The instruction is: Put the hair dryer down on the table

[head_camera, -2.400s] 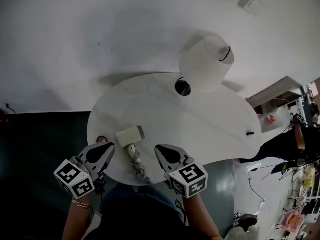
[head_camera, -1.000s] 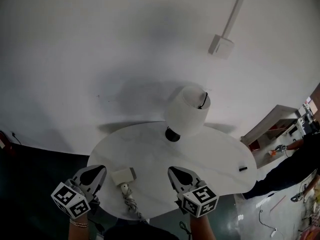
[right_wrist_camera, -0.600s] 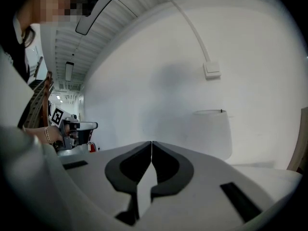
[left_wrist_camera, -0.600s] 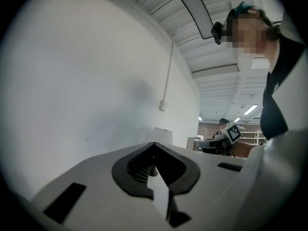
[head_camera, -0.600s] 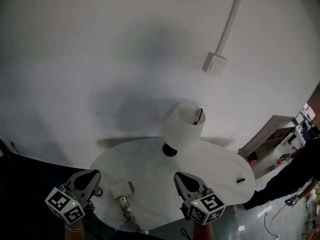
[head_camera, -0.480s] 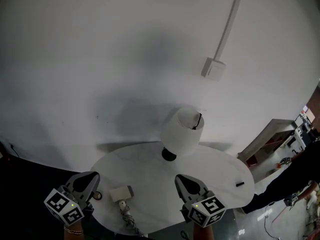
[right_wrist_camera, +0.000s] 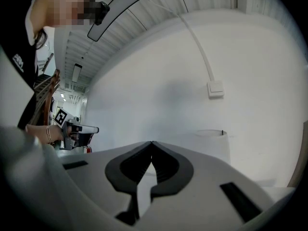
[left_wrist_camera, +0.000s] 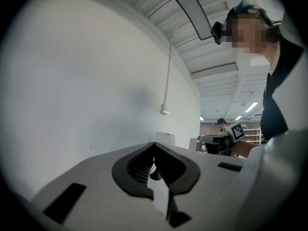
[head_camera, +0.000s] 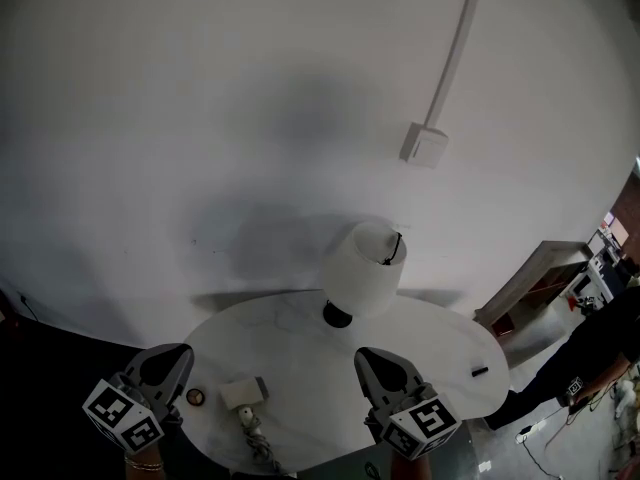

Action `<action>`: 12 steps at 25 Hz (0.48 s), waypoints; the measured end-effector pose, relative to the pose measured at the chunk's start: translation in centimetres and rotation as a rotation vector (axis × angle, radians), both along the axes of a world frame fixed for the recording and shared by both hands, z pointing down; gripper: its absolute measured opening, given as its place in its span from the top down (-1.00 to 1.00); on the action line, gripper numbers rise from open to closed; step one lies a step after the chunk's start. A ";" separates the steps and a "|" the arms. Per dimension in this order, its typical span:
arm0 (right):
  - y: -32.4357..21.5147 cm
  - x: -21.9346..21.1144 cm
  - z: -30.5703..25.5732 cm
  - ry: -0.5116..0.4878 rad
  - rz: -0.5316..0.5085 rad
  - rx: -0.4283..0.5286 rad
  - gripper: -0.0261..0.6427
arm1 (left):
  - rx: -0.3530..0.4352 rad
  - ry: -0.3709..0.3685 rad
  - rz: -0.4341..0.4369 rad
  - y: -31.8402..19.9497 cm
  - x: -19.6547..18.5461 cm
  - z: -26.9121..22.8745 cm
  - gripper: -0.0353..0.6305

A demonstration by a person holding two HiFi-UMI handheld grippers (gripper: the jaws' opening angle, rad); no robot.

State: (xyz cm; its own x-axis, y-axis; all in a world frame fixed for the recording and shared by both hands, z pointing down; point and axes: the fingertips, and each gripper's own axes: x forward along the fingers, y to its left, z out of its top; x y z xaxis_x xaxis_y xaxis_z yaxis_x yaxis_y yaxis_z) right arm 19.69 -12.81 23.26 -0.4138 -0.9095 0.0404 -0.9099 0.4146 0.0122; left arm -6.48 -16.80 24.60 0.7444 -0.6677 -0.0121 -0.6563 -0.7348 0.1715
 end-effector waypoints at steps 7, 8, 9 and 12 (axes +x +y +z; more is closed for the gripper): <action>0.6 -0.3 -1.0 -0.001 -0.013 0.046 0.87 | 0.004 -0.004 -0.029 0.0 -1.0 -0.1 0.84; 0.7 -0.3 -1.2 -0.007 -0.012 0.050 0.87 | 0.002 -0.004 -0.034 0.1 -1.1 0.0 0.84; 0.8 -0.3 -1.3 -0.008 -0.012 0.053 0.87 | 0.000 -0.003 -0.038 0.1 -1.3 0.0 0.84; 1.2 -0.3 -1.0 0.033 -0.010 0.041 0.87 | -0.003 -0.003 -0.048 0.4 -1.7 0.2 0.84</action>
